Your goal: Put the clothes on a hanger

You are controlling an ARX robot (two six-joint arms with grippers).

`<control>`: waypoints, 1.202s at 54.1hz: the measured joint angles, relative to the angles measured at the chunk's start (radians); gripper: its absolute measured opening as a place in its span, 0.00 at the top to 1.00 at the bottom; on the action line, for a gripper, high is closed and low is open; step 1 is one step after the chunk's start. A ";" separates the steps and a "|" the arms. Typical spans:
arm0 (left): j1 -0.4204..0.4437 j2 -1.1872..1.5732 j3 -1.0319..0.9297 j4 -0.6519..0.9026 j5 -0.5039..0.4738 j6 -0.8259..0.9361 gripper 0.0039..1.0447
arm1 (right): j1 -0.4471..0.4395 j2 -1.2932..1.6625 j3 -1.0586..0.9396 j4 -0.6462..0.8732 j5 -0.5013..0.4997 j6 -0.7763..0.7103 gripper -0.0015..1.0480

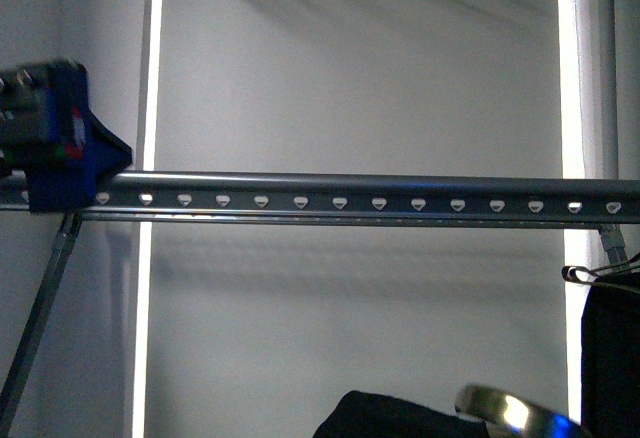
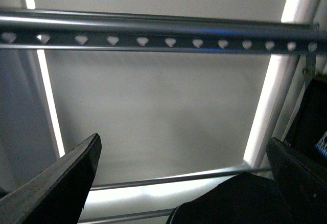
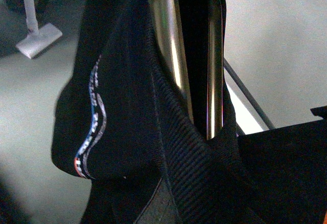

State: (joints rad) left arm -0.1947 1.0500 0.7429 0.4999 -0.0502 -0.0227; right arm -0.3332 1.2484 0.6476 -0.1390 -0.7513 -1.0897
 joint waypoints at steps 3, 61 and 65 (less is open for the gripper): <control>0.039 -0.013 0.019 -0.029 -0.054 -0.119 0.06 | -0.013 0.000 0.026 0.003 -0.024 0.101 0.96; 0.193 -0.636 -0.613 -0.217 0.050 0.017 0.97 | 0.122 0.298 0.601 0.140 0.029 1.677 0.97; 0.193 -0.666 -0.634 -0.224 0.050 0.017 0.97 | 0.134 0.331 0.652 0.116 0.057 1.687 0.97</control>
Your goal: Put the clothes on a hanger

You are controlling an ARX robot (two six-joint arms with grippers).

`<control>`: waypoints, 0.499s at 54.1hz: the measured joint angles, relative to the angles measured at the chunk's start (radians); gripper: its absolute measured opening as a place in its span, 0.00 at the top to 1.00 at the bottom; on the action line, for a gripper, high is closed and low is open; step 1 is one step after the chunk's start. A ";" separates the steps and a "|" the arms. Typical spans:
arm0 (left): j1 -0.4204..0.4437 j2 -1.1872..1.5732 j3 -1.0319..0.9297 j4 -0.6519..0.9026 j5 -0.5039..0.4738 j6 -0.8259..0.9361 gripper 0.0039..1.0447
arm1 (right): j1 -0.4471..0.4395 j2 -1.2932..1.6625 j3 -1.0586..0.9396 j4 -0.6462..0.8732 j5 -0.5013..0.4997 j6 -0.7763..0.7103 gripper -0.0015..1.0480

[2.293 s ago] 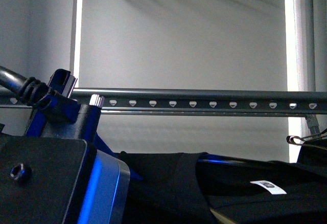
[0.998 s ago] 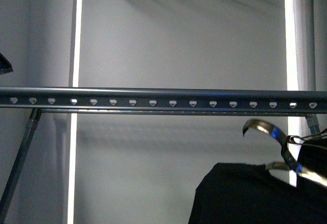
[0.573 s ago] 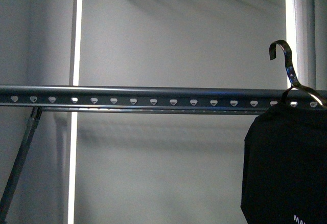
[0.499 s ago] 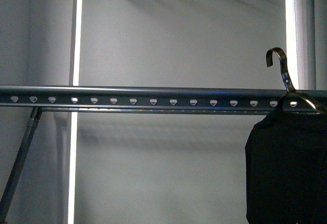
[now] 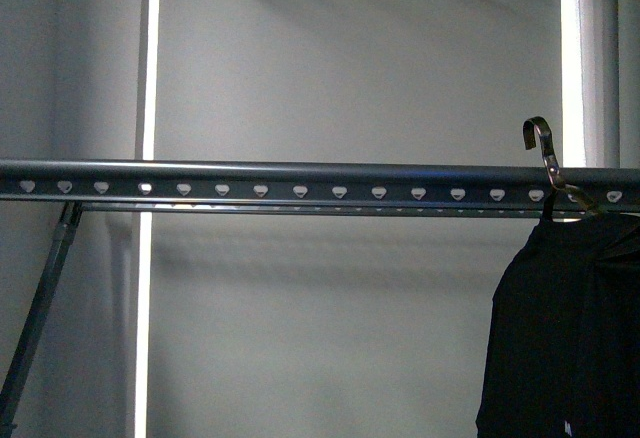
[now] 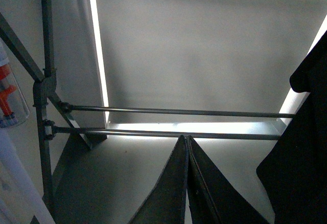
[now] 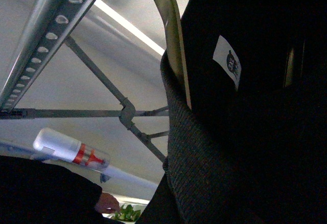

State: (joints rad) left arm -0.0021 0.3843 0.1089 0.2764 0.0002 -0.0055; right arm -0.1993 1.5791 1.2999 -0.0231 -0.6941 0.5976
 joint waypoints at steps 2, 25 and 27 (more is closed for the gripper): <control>0.000 -0.013 -0.008 -0.005 0.000 0.000 0.97 | 0.006 0.015 0.024 -0.013 0.013 0.002 0.97; 0.000 -0.157 -0.070 -0.085 0.000 0.001 0.97 | 0.098 0.163 0.300 -0.178 0.189 -0.010 0.97; 0.000 -0.170 -0.082 -0.079 0.000 0.001 0.97 | 0.108 0.176 0.309 -0.184 0.204 -0.015 0.97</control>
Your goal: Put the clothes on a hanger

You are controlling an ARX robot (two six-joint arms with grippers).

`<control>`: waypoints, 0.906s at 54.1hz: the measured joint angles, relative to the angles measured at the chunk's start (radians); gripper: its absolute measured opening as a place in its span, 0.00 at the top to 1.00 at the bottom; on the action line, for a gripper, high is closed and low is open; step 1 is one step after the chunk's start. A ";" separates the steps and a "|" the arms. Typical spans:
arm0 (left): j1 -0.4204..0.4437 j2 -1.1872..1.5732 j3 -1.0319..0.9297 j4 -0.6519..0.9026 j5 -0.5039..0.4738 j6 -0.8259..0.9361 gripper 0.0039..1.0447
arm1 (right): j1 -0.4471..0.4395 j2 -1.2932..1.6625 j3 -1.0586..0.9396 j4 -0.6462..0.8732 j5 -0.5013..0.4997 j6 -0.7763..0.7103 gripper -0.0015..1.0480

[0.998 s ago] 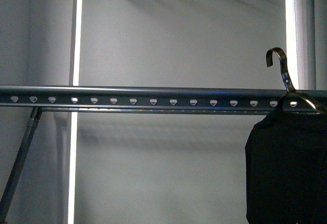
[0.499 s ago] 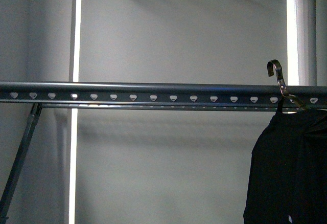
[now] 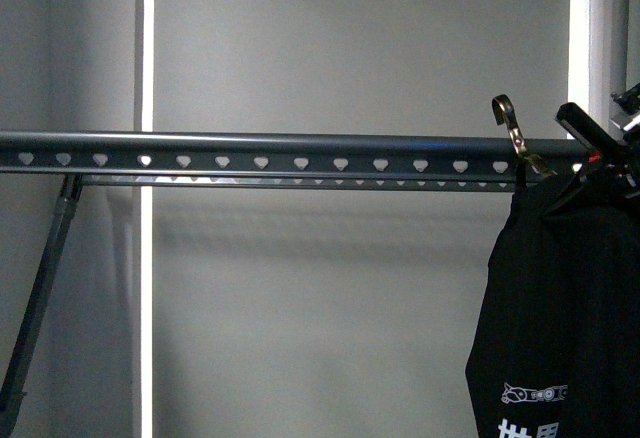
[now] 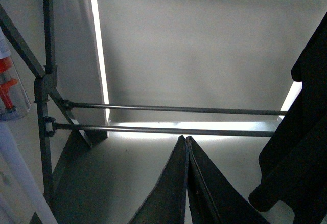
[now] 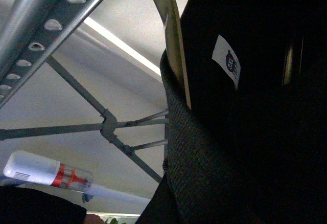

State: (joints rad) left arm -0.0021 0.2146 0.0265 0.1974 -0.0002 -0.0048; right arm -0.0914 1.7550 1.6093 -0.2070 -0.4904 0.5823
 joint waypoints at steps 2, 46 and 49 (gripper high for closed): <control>0.000 -0.012 -0.008 -0.002 0.001 0.000 0.97 | 0.008 0.011 0.006 -0.004 0.010 -0.004 0.97; 0.000 -0.210 -0.008 -0.193 0.000 0.003 0.97 | 0.112 -0.358 -0.604 0.525 0.362 -0.400 0.28; 0.000 -0.210 -0.008 -0.193 0.000 0.002 0.97 | 0.130 -0.482 -0.726 0.609 0.375 -0.457 0.18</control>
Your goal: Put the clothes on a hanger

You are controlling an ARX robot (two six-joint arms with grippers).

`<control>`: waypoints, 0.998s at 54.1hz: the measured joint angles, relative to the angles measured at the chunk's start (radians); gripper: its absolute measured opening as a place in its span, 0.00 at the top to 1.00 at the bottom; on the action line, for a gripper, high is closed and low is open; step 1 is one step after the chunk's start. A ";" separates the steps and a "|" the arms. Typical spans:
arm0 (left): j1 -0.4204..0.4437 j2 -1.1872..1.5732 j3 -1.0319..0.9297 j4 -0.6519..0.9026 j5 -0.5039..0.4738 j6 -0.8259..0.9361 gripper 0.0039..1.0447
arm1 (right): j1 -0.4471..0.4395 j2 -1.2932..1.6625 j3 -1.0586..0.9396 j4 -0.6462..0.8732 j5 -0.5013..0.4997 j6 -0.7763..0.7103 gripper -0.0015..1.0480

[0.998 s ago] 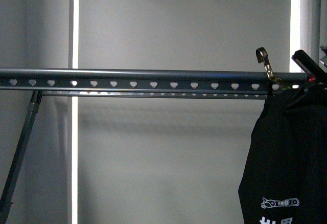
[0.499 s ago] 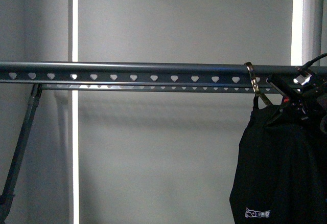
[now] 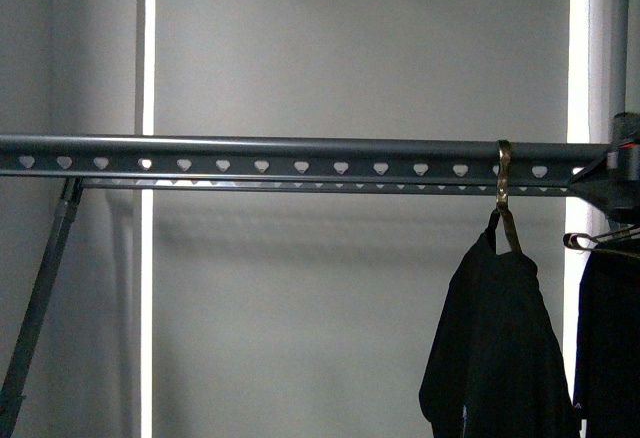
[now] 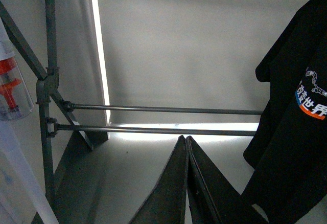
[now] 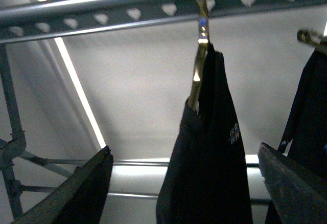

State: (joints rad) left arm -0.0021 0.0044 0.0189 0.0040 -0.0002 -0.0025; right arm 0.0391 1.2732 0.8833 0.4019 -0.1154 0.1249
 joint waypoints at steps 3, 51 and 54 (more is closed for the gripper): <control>0.000 0.000 0.000 0.000 0.000 0.000 0.97 | 0.018 -0.152 -0.146 0.084 0.018 -0.062 0.07; 0.000 0.000 0.000 -0.002 -0.001 0.000 0.97 | -0.034 -1.269 -0.877 -0.402 0.117 -0.124 0.97; 0.000 0.000 0.000 -0.002 -0.001 0.000 0.97 | -0.035 -1.269 -0.877 -0.402 0.117 -0.124 0.98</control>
State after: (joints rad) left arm -0.0021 0.0040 0.0189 0.0025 -0.0010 -0.0021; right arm 0.0040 0.0040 0.0059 -0.0002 0.0017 0.0010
